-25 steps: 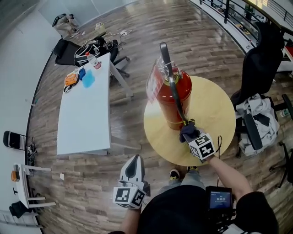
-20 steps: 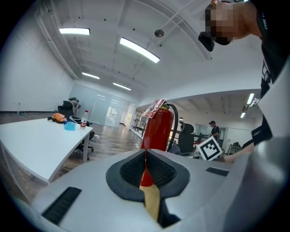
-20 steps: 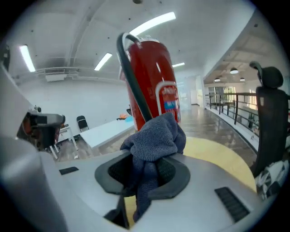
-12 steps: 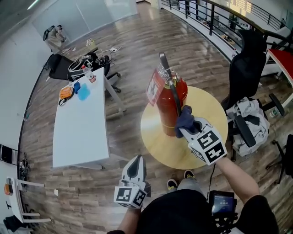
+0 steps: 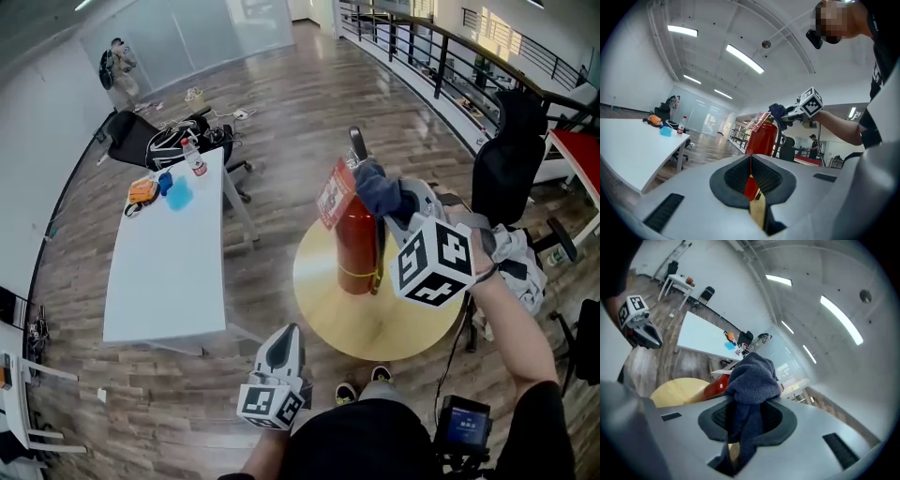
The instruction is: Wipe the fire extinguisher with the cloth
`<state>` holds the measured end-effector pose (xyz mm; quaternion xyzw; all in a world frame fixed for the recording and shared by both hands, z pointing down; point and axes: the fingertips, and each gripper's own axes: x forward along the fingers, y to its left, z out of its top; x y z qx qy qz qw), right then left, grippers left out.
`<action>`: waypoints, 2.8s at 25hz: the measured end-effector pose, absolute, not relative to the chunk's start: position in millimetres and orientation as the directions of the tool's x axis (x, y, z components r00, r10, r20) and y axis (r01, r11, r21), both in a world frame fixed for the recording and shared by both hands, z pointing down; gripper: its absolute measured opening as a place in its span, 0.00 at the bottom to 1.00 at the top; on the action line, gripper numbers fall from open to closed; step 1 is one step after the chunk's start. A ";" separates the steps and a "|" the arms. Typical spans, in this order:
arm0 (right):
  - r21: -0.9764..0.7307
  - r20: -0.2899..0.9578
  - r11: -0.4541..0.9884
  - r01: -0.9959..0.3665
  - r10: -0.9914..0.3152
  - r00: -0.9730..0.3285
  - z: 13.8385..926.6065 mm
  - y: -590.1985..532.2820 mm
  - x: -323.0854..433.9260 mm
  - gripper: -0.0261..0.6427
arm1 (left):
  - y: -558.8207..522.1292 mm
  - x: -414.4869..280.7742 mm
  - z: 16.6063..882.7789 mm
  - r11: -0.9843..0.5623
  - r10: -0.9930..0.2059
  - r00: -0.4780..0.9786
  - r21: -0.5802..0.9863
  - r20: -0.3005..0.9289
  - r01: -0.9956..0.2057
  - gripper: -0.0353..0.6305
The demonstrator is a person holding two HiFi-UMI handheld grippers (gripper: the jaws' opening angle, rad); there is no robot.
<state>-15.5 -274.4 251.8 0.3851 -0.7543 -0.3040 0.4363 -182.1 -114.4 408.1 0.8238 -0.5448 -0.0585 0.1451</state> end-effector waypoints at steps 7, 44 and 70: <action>0.903 0.422 0.429 -0.021 -0.894 -0.152 227.4 -348.6 -25.8 0.19 | -105.9 -191.7 408.2 -0.343 -0.926 0.376 0.330 0.041 -0.880 0.09; 0.803 0.569 0.587 -0.102 -0.806 -0.163 284.9 -311.9 14.0 0.18 | -94.5 -206.8 411.1 -0.304 -0.936 0.346 0.357 0.060 -0.883 0.09; 0.532 0.784 0.809 -0.250 -0.582 -0.215 455.1 -241.3 10.7 0.18 | -113.6 -183.0 429.2 -0.337 -0.908 0.402 0.362 0.119 -0.869 0.09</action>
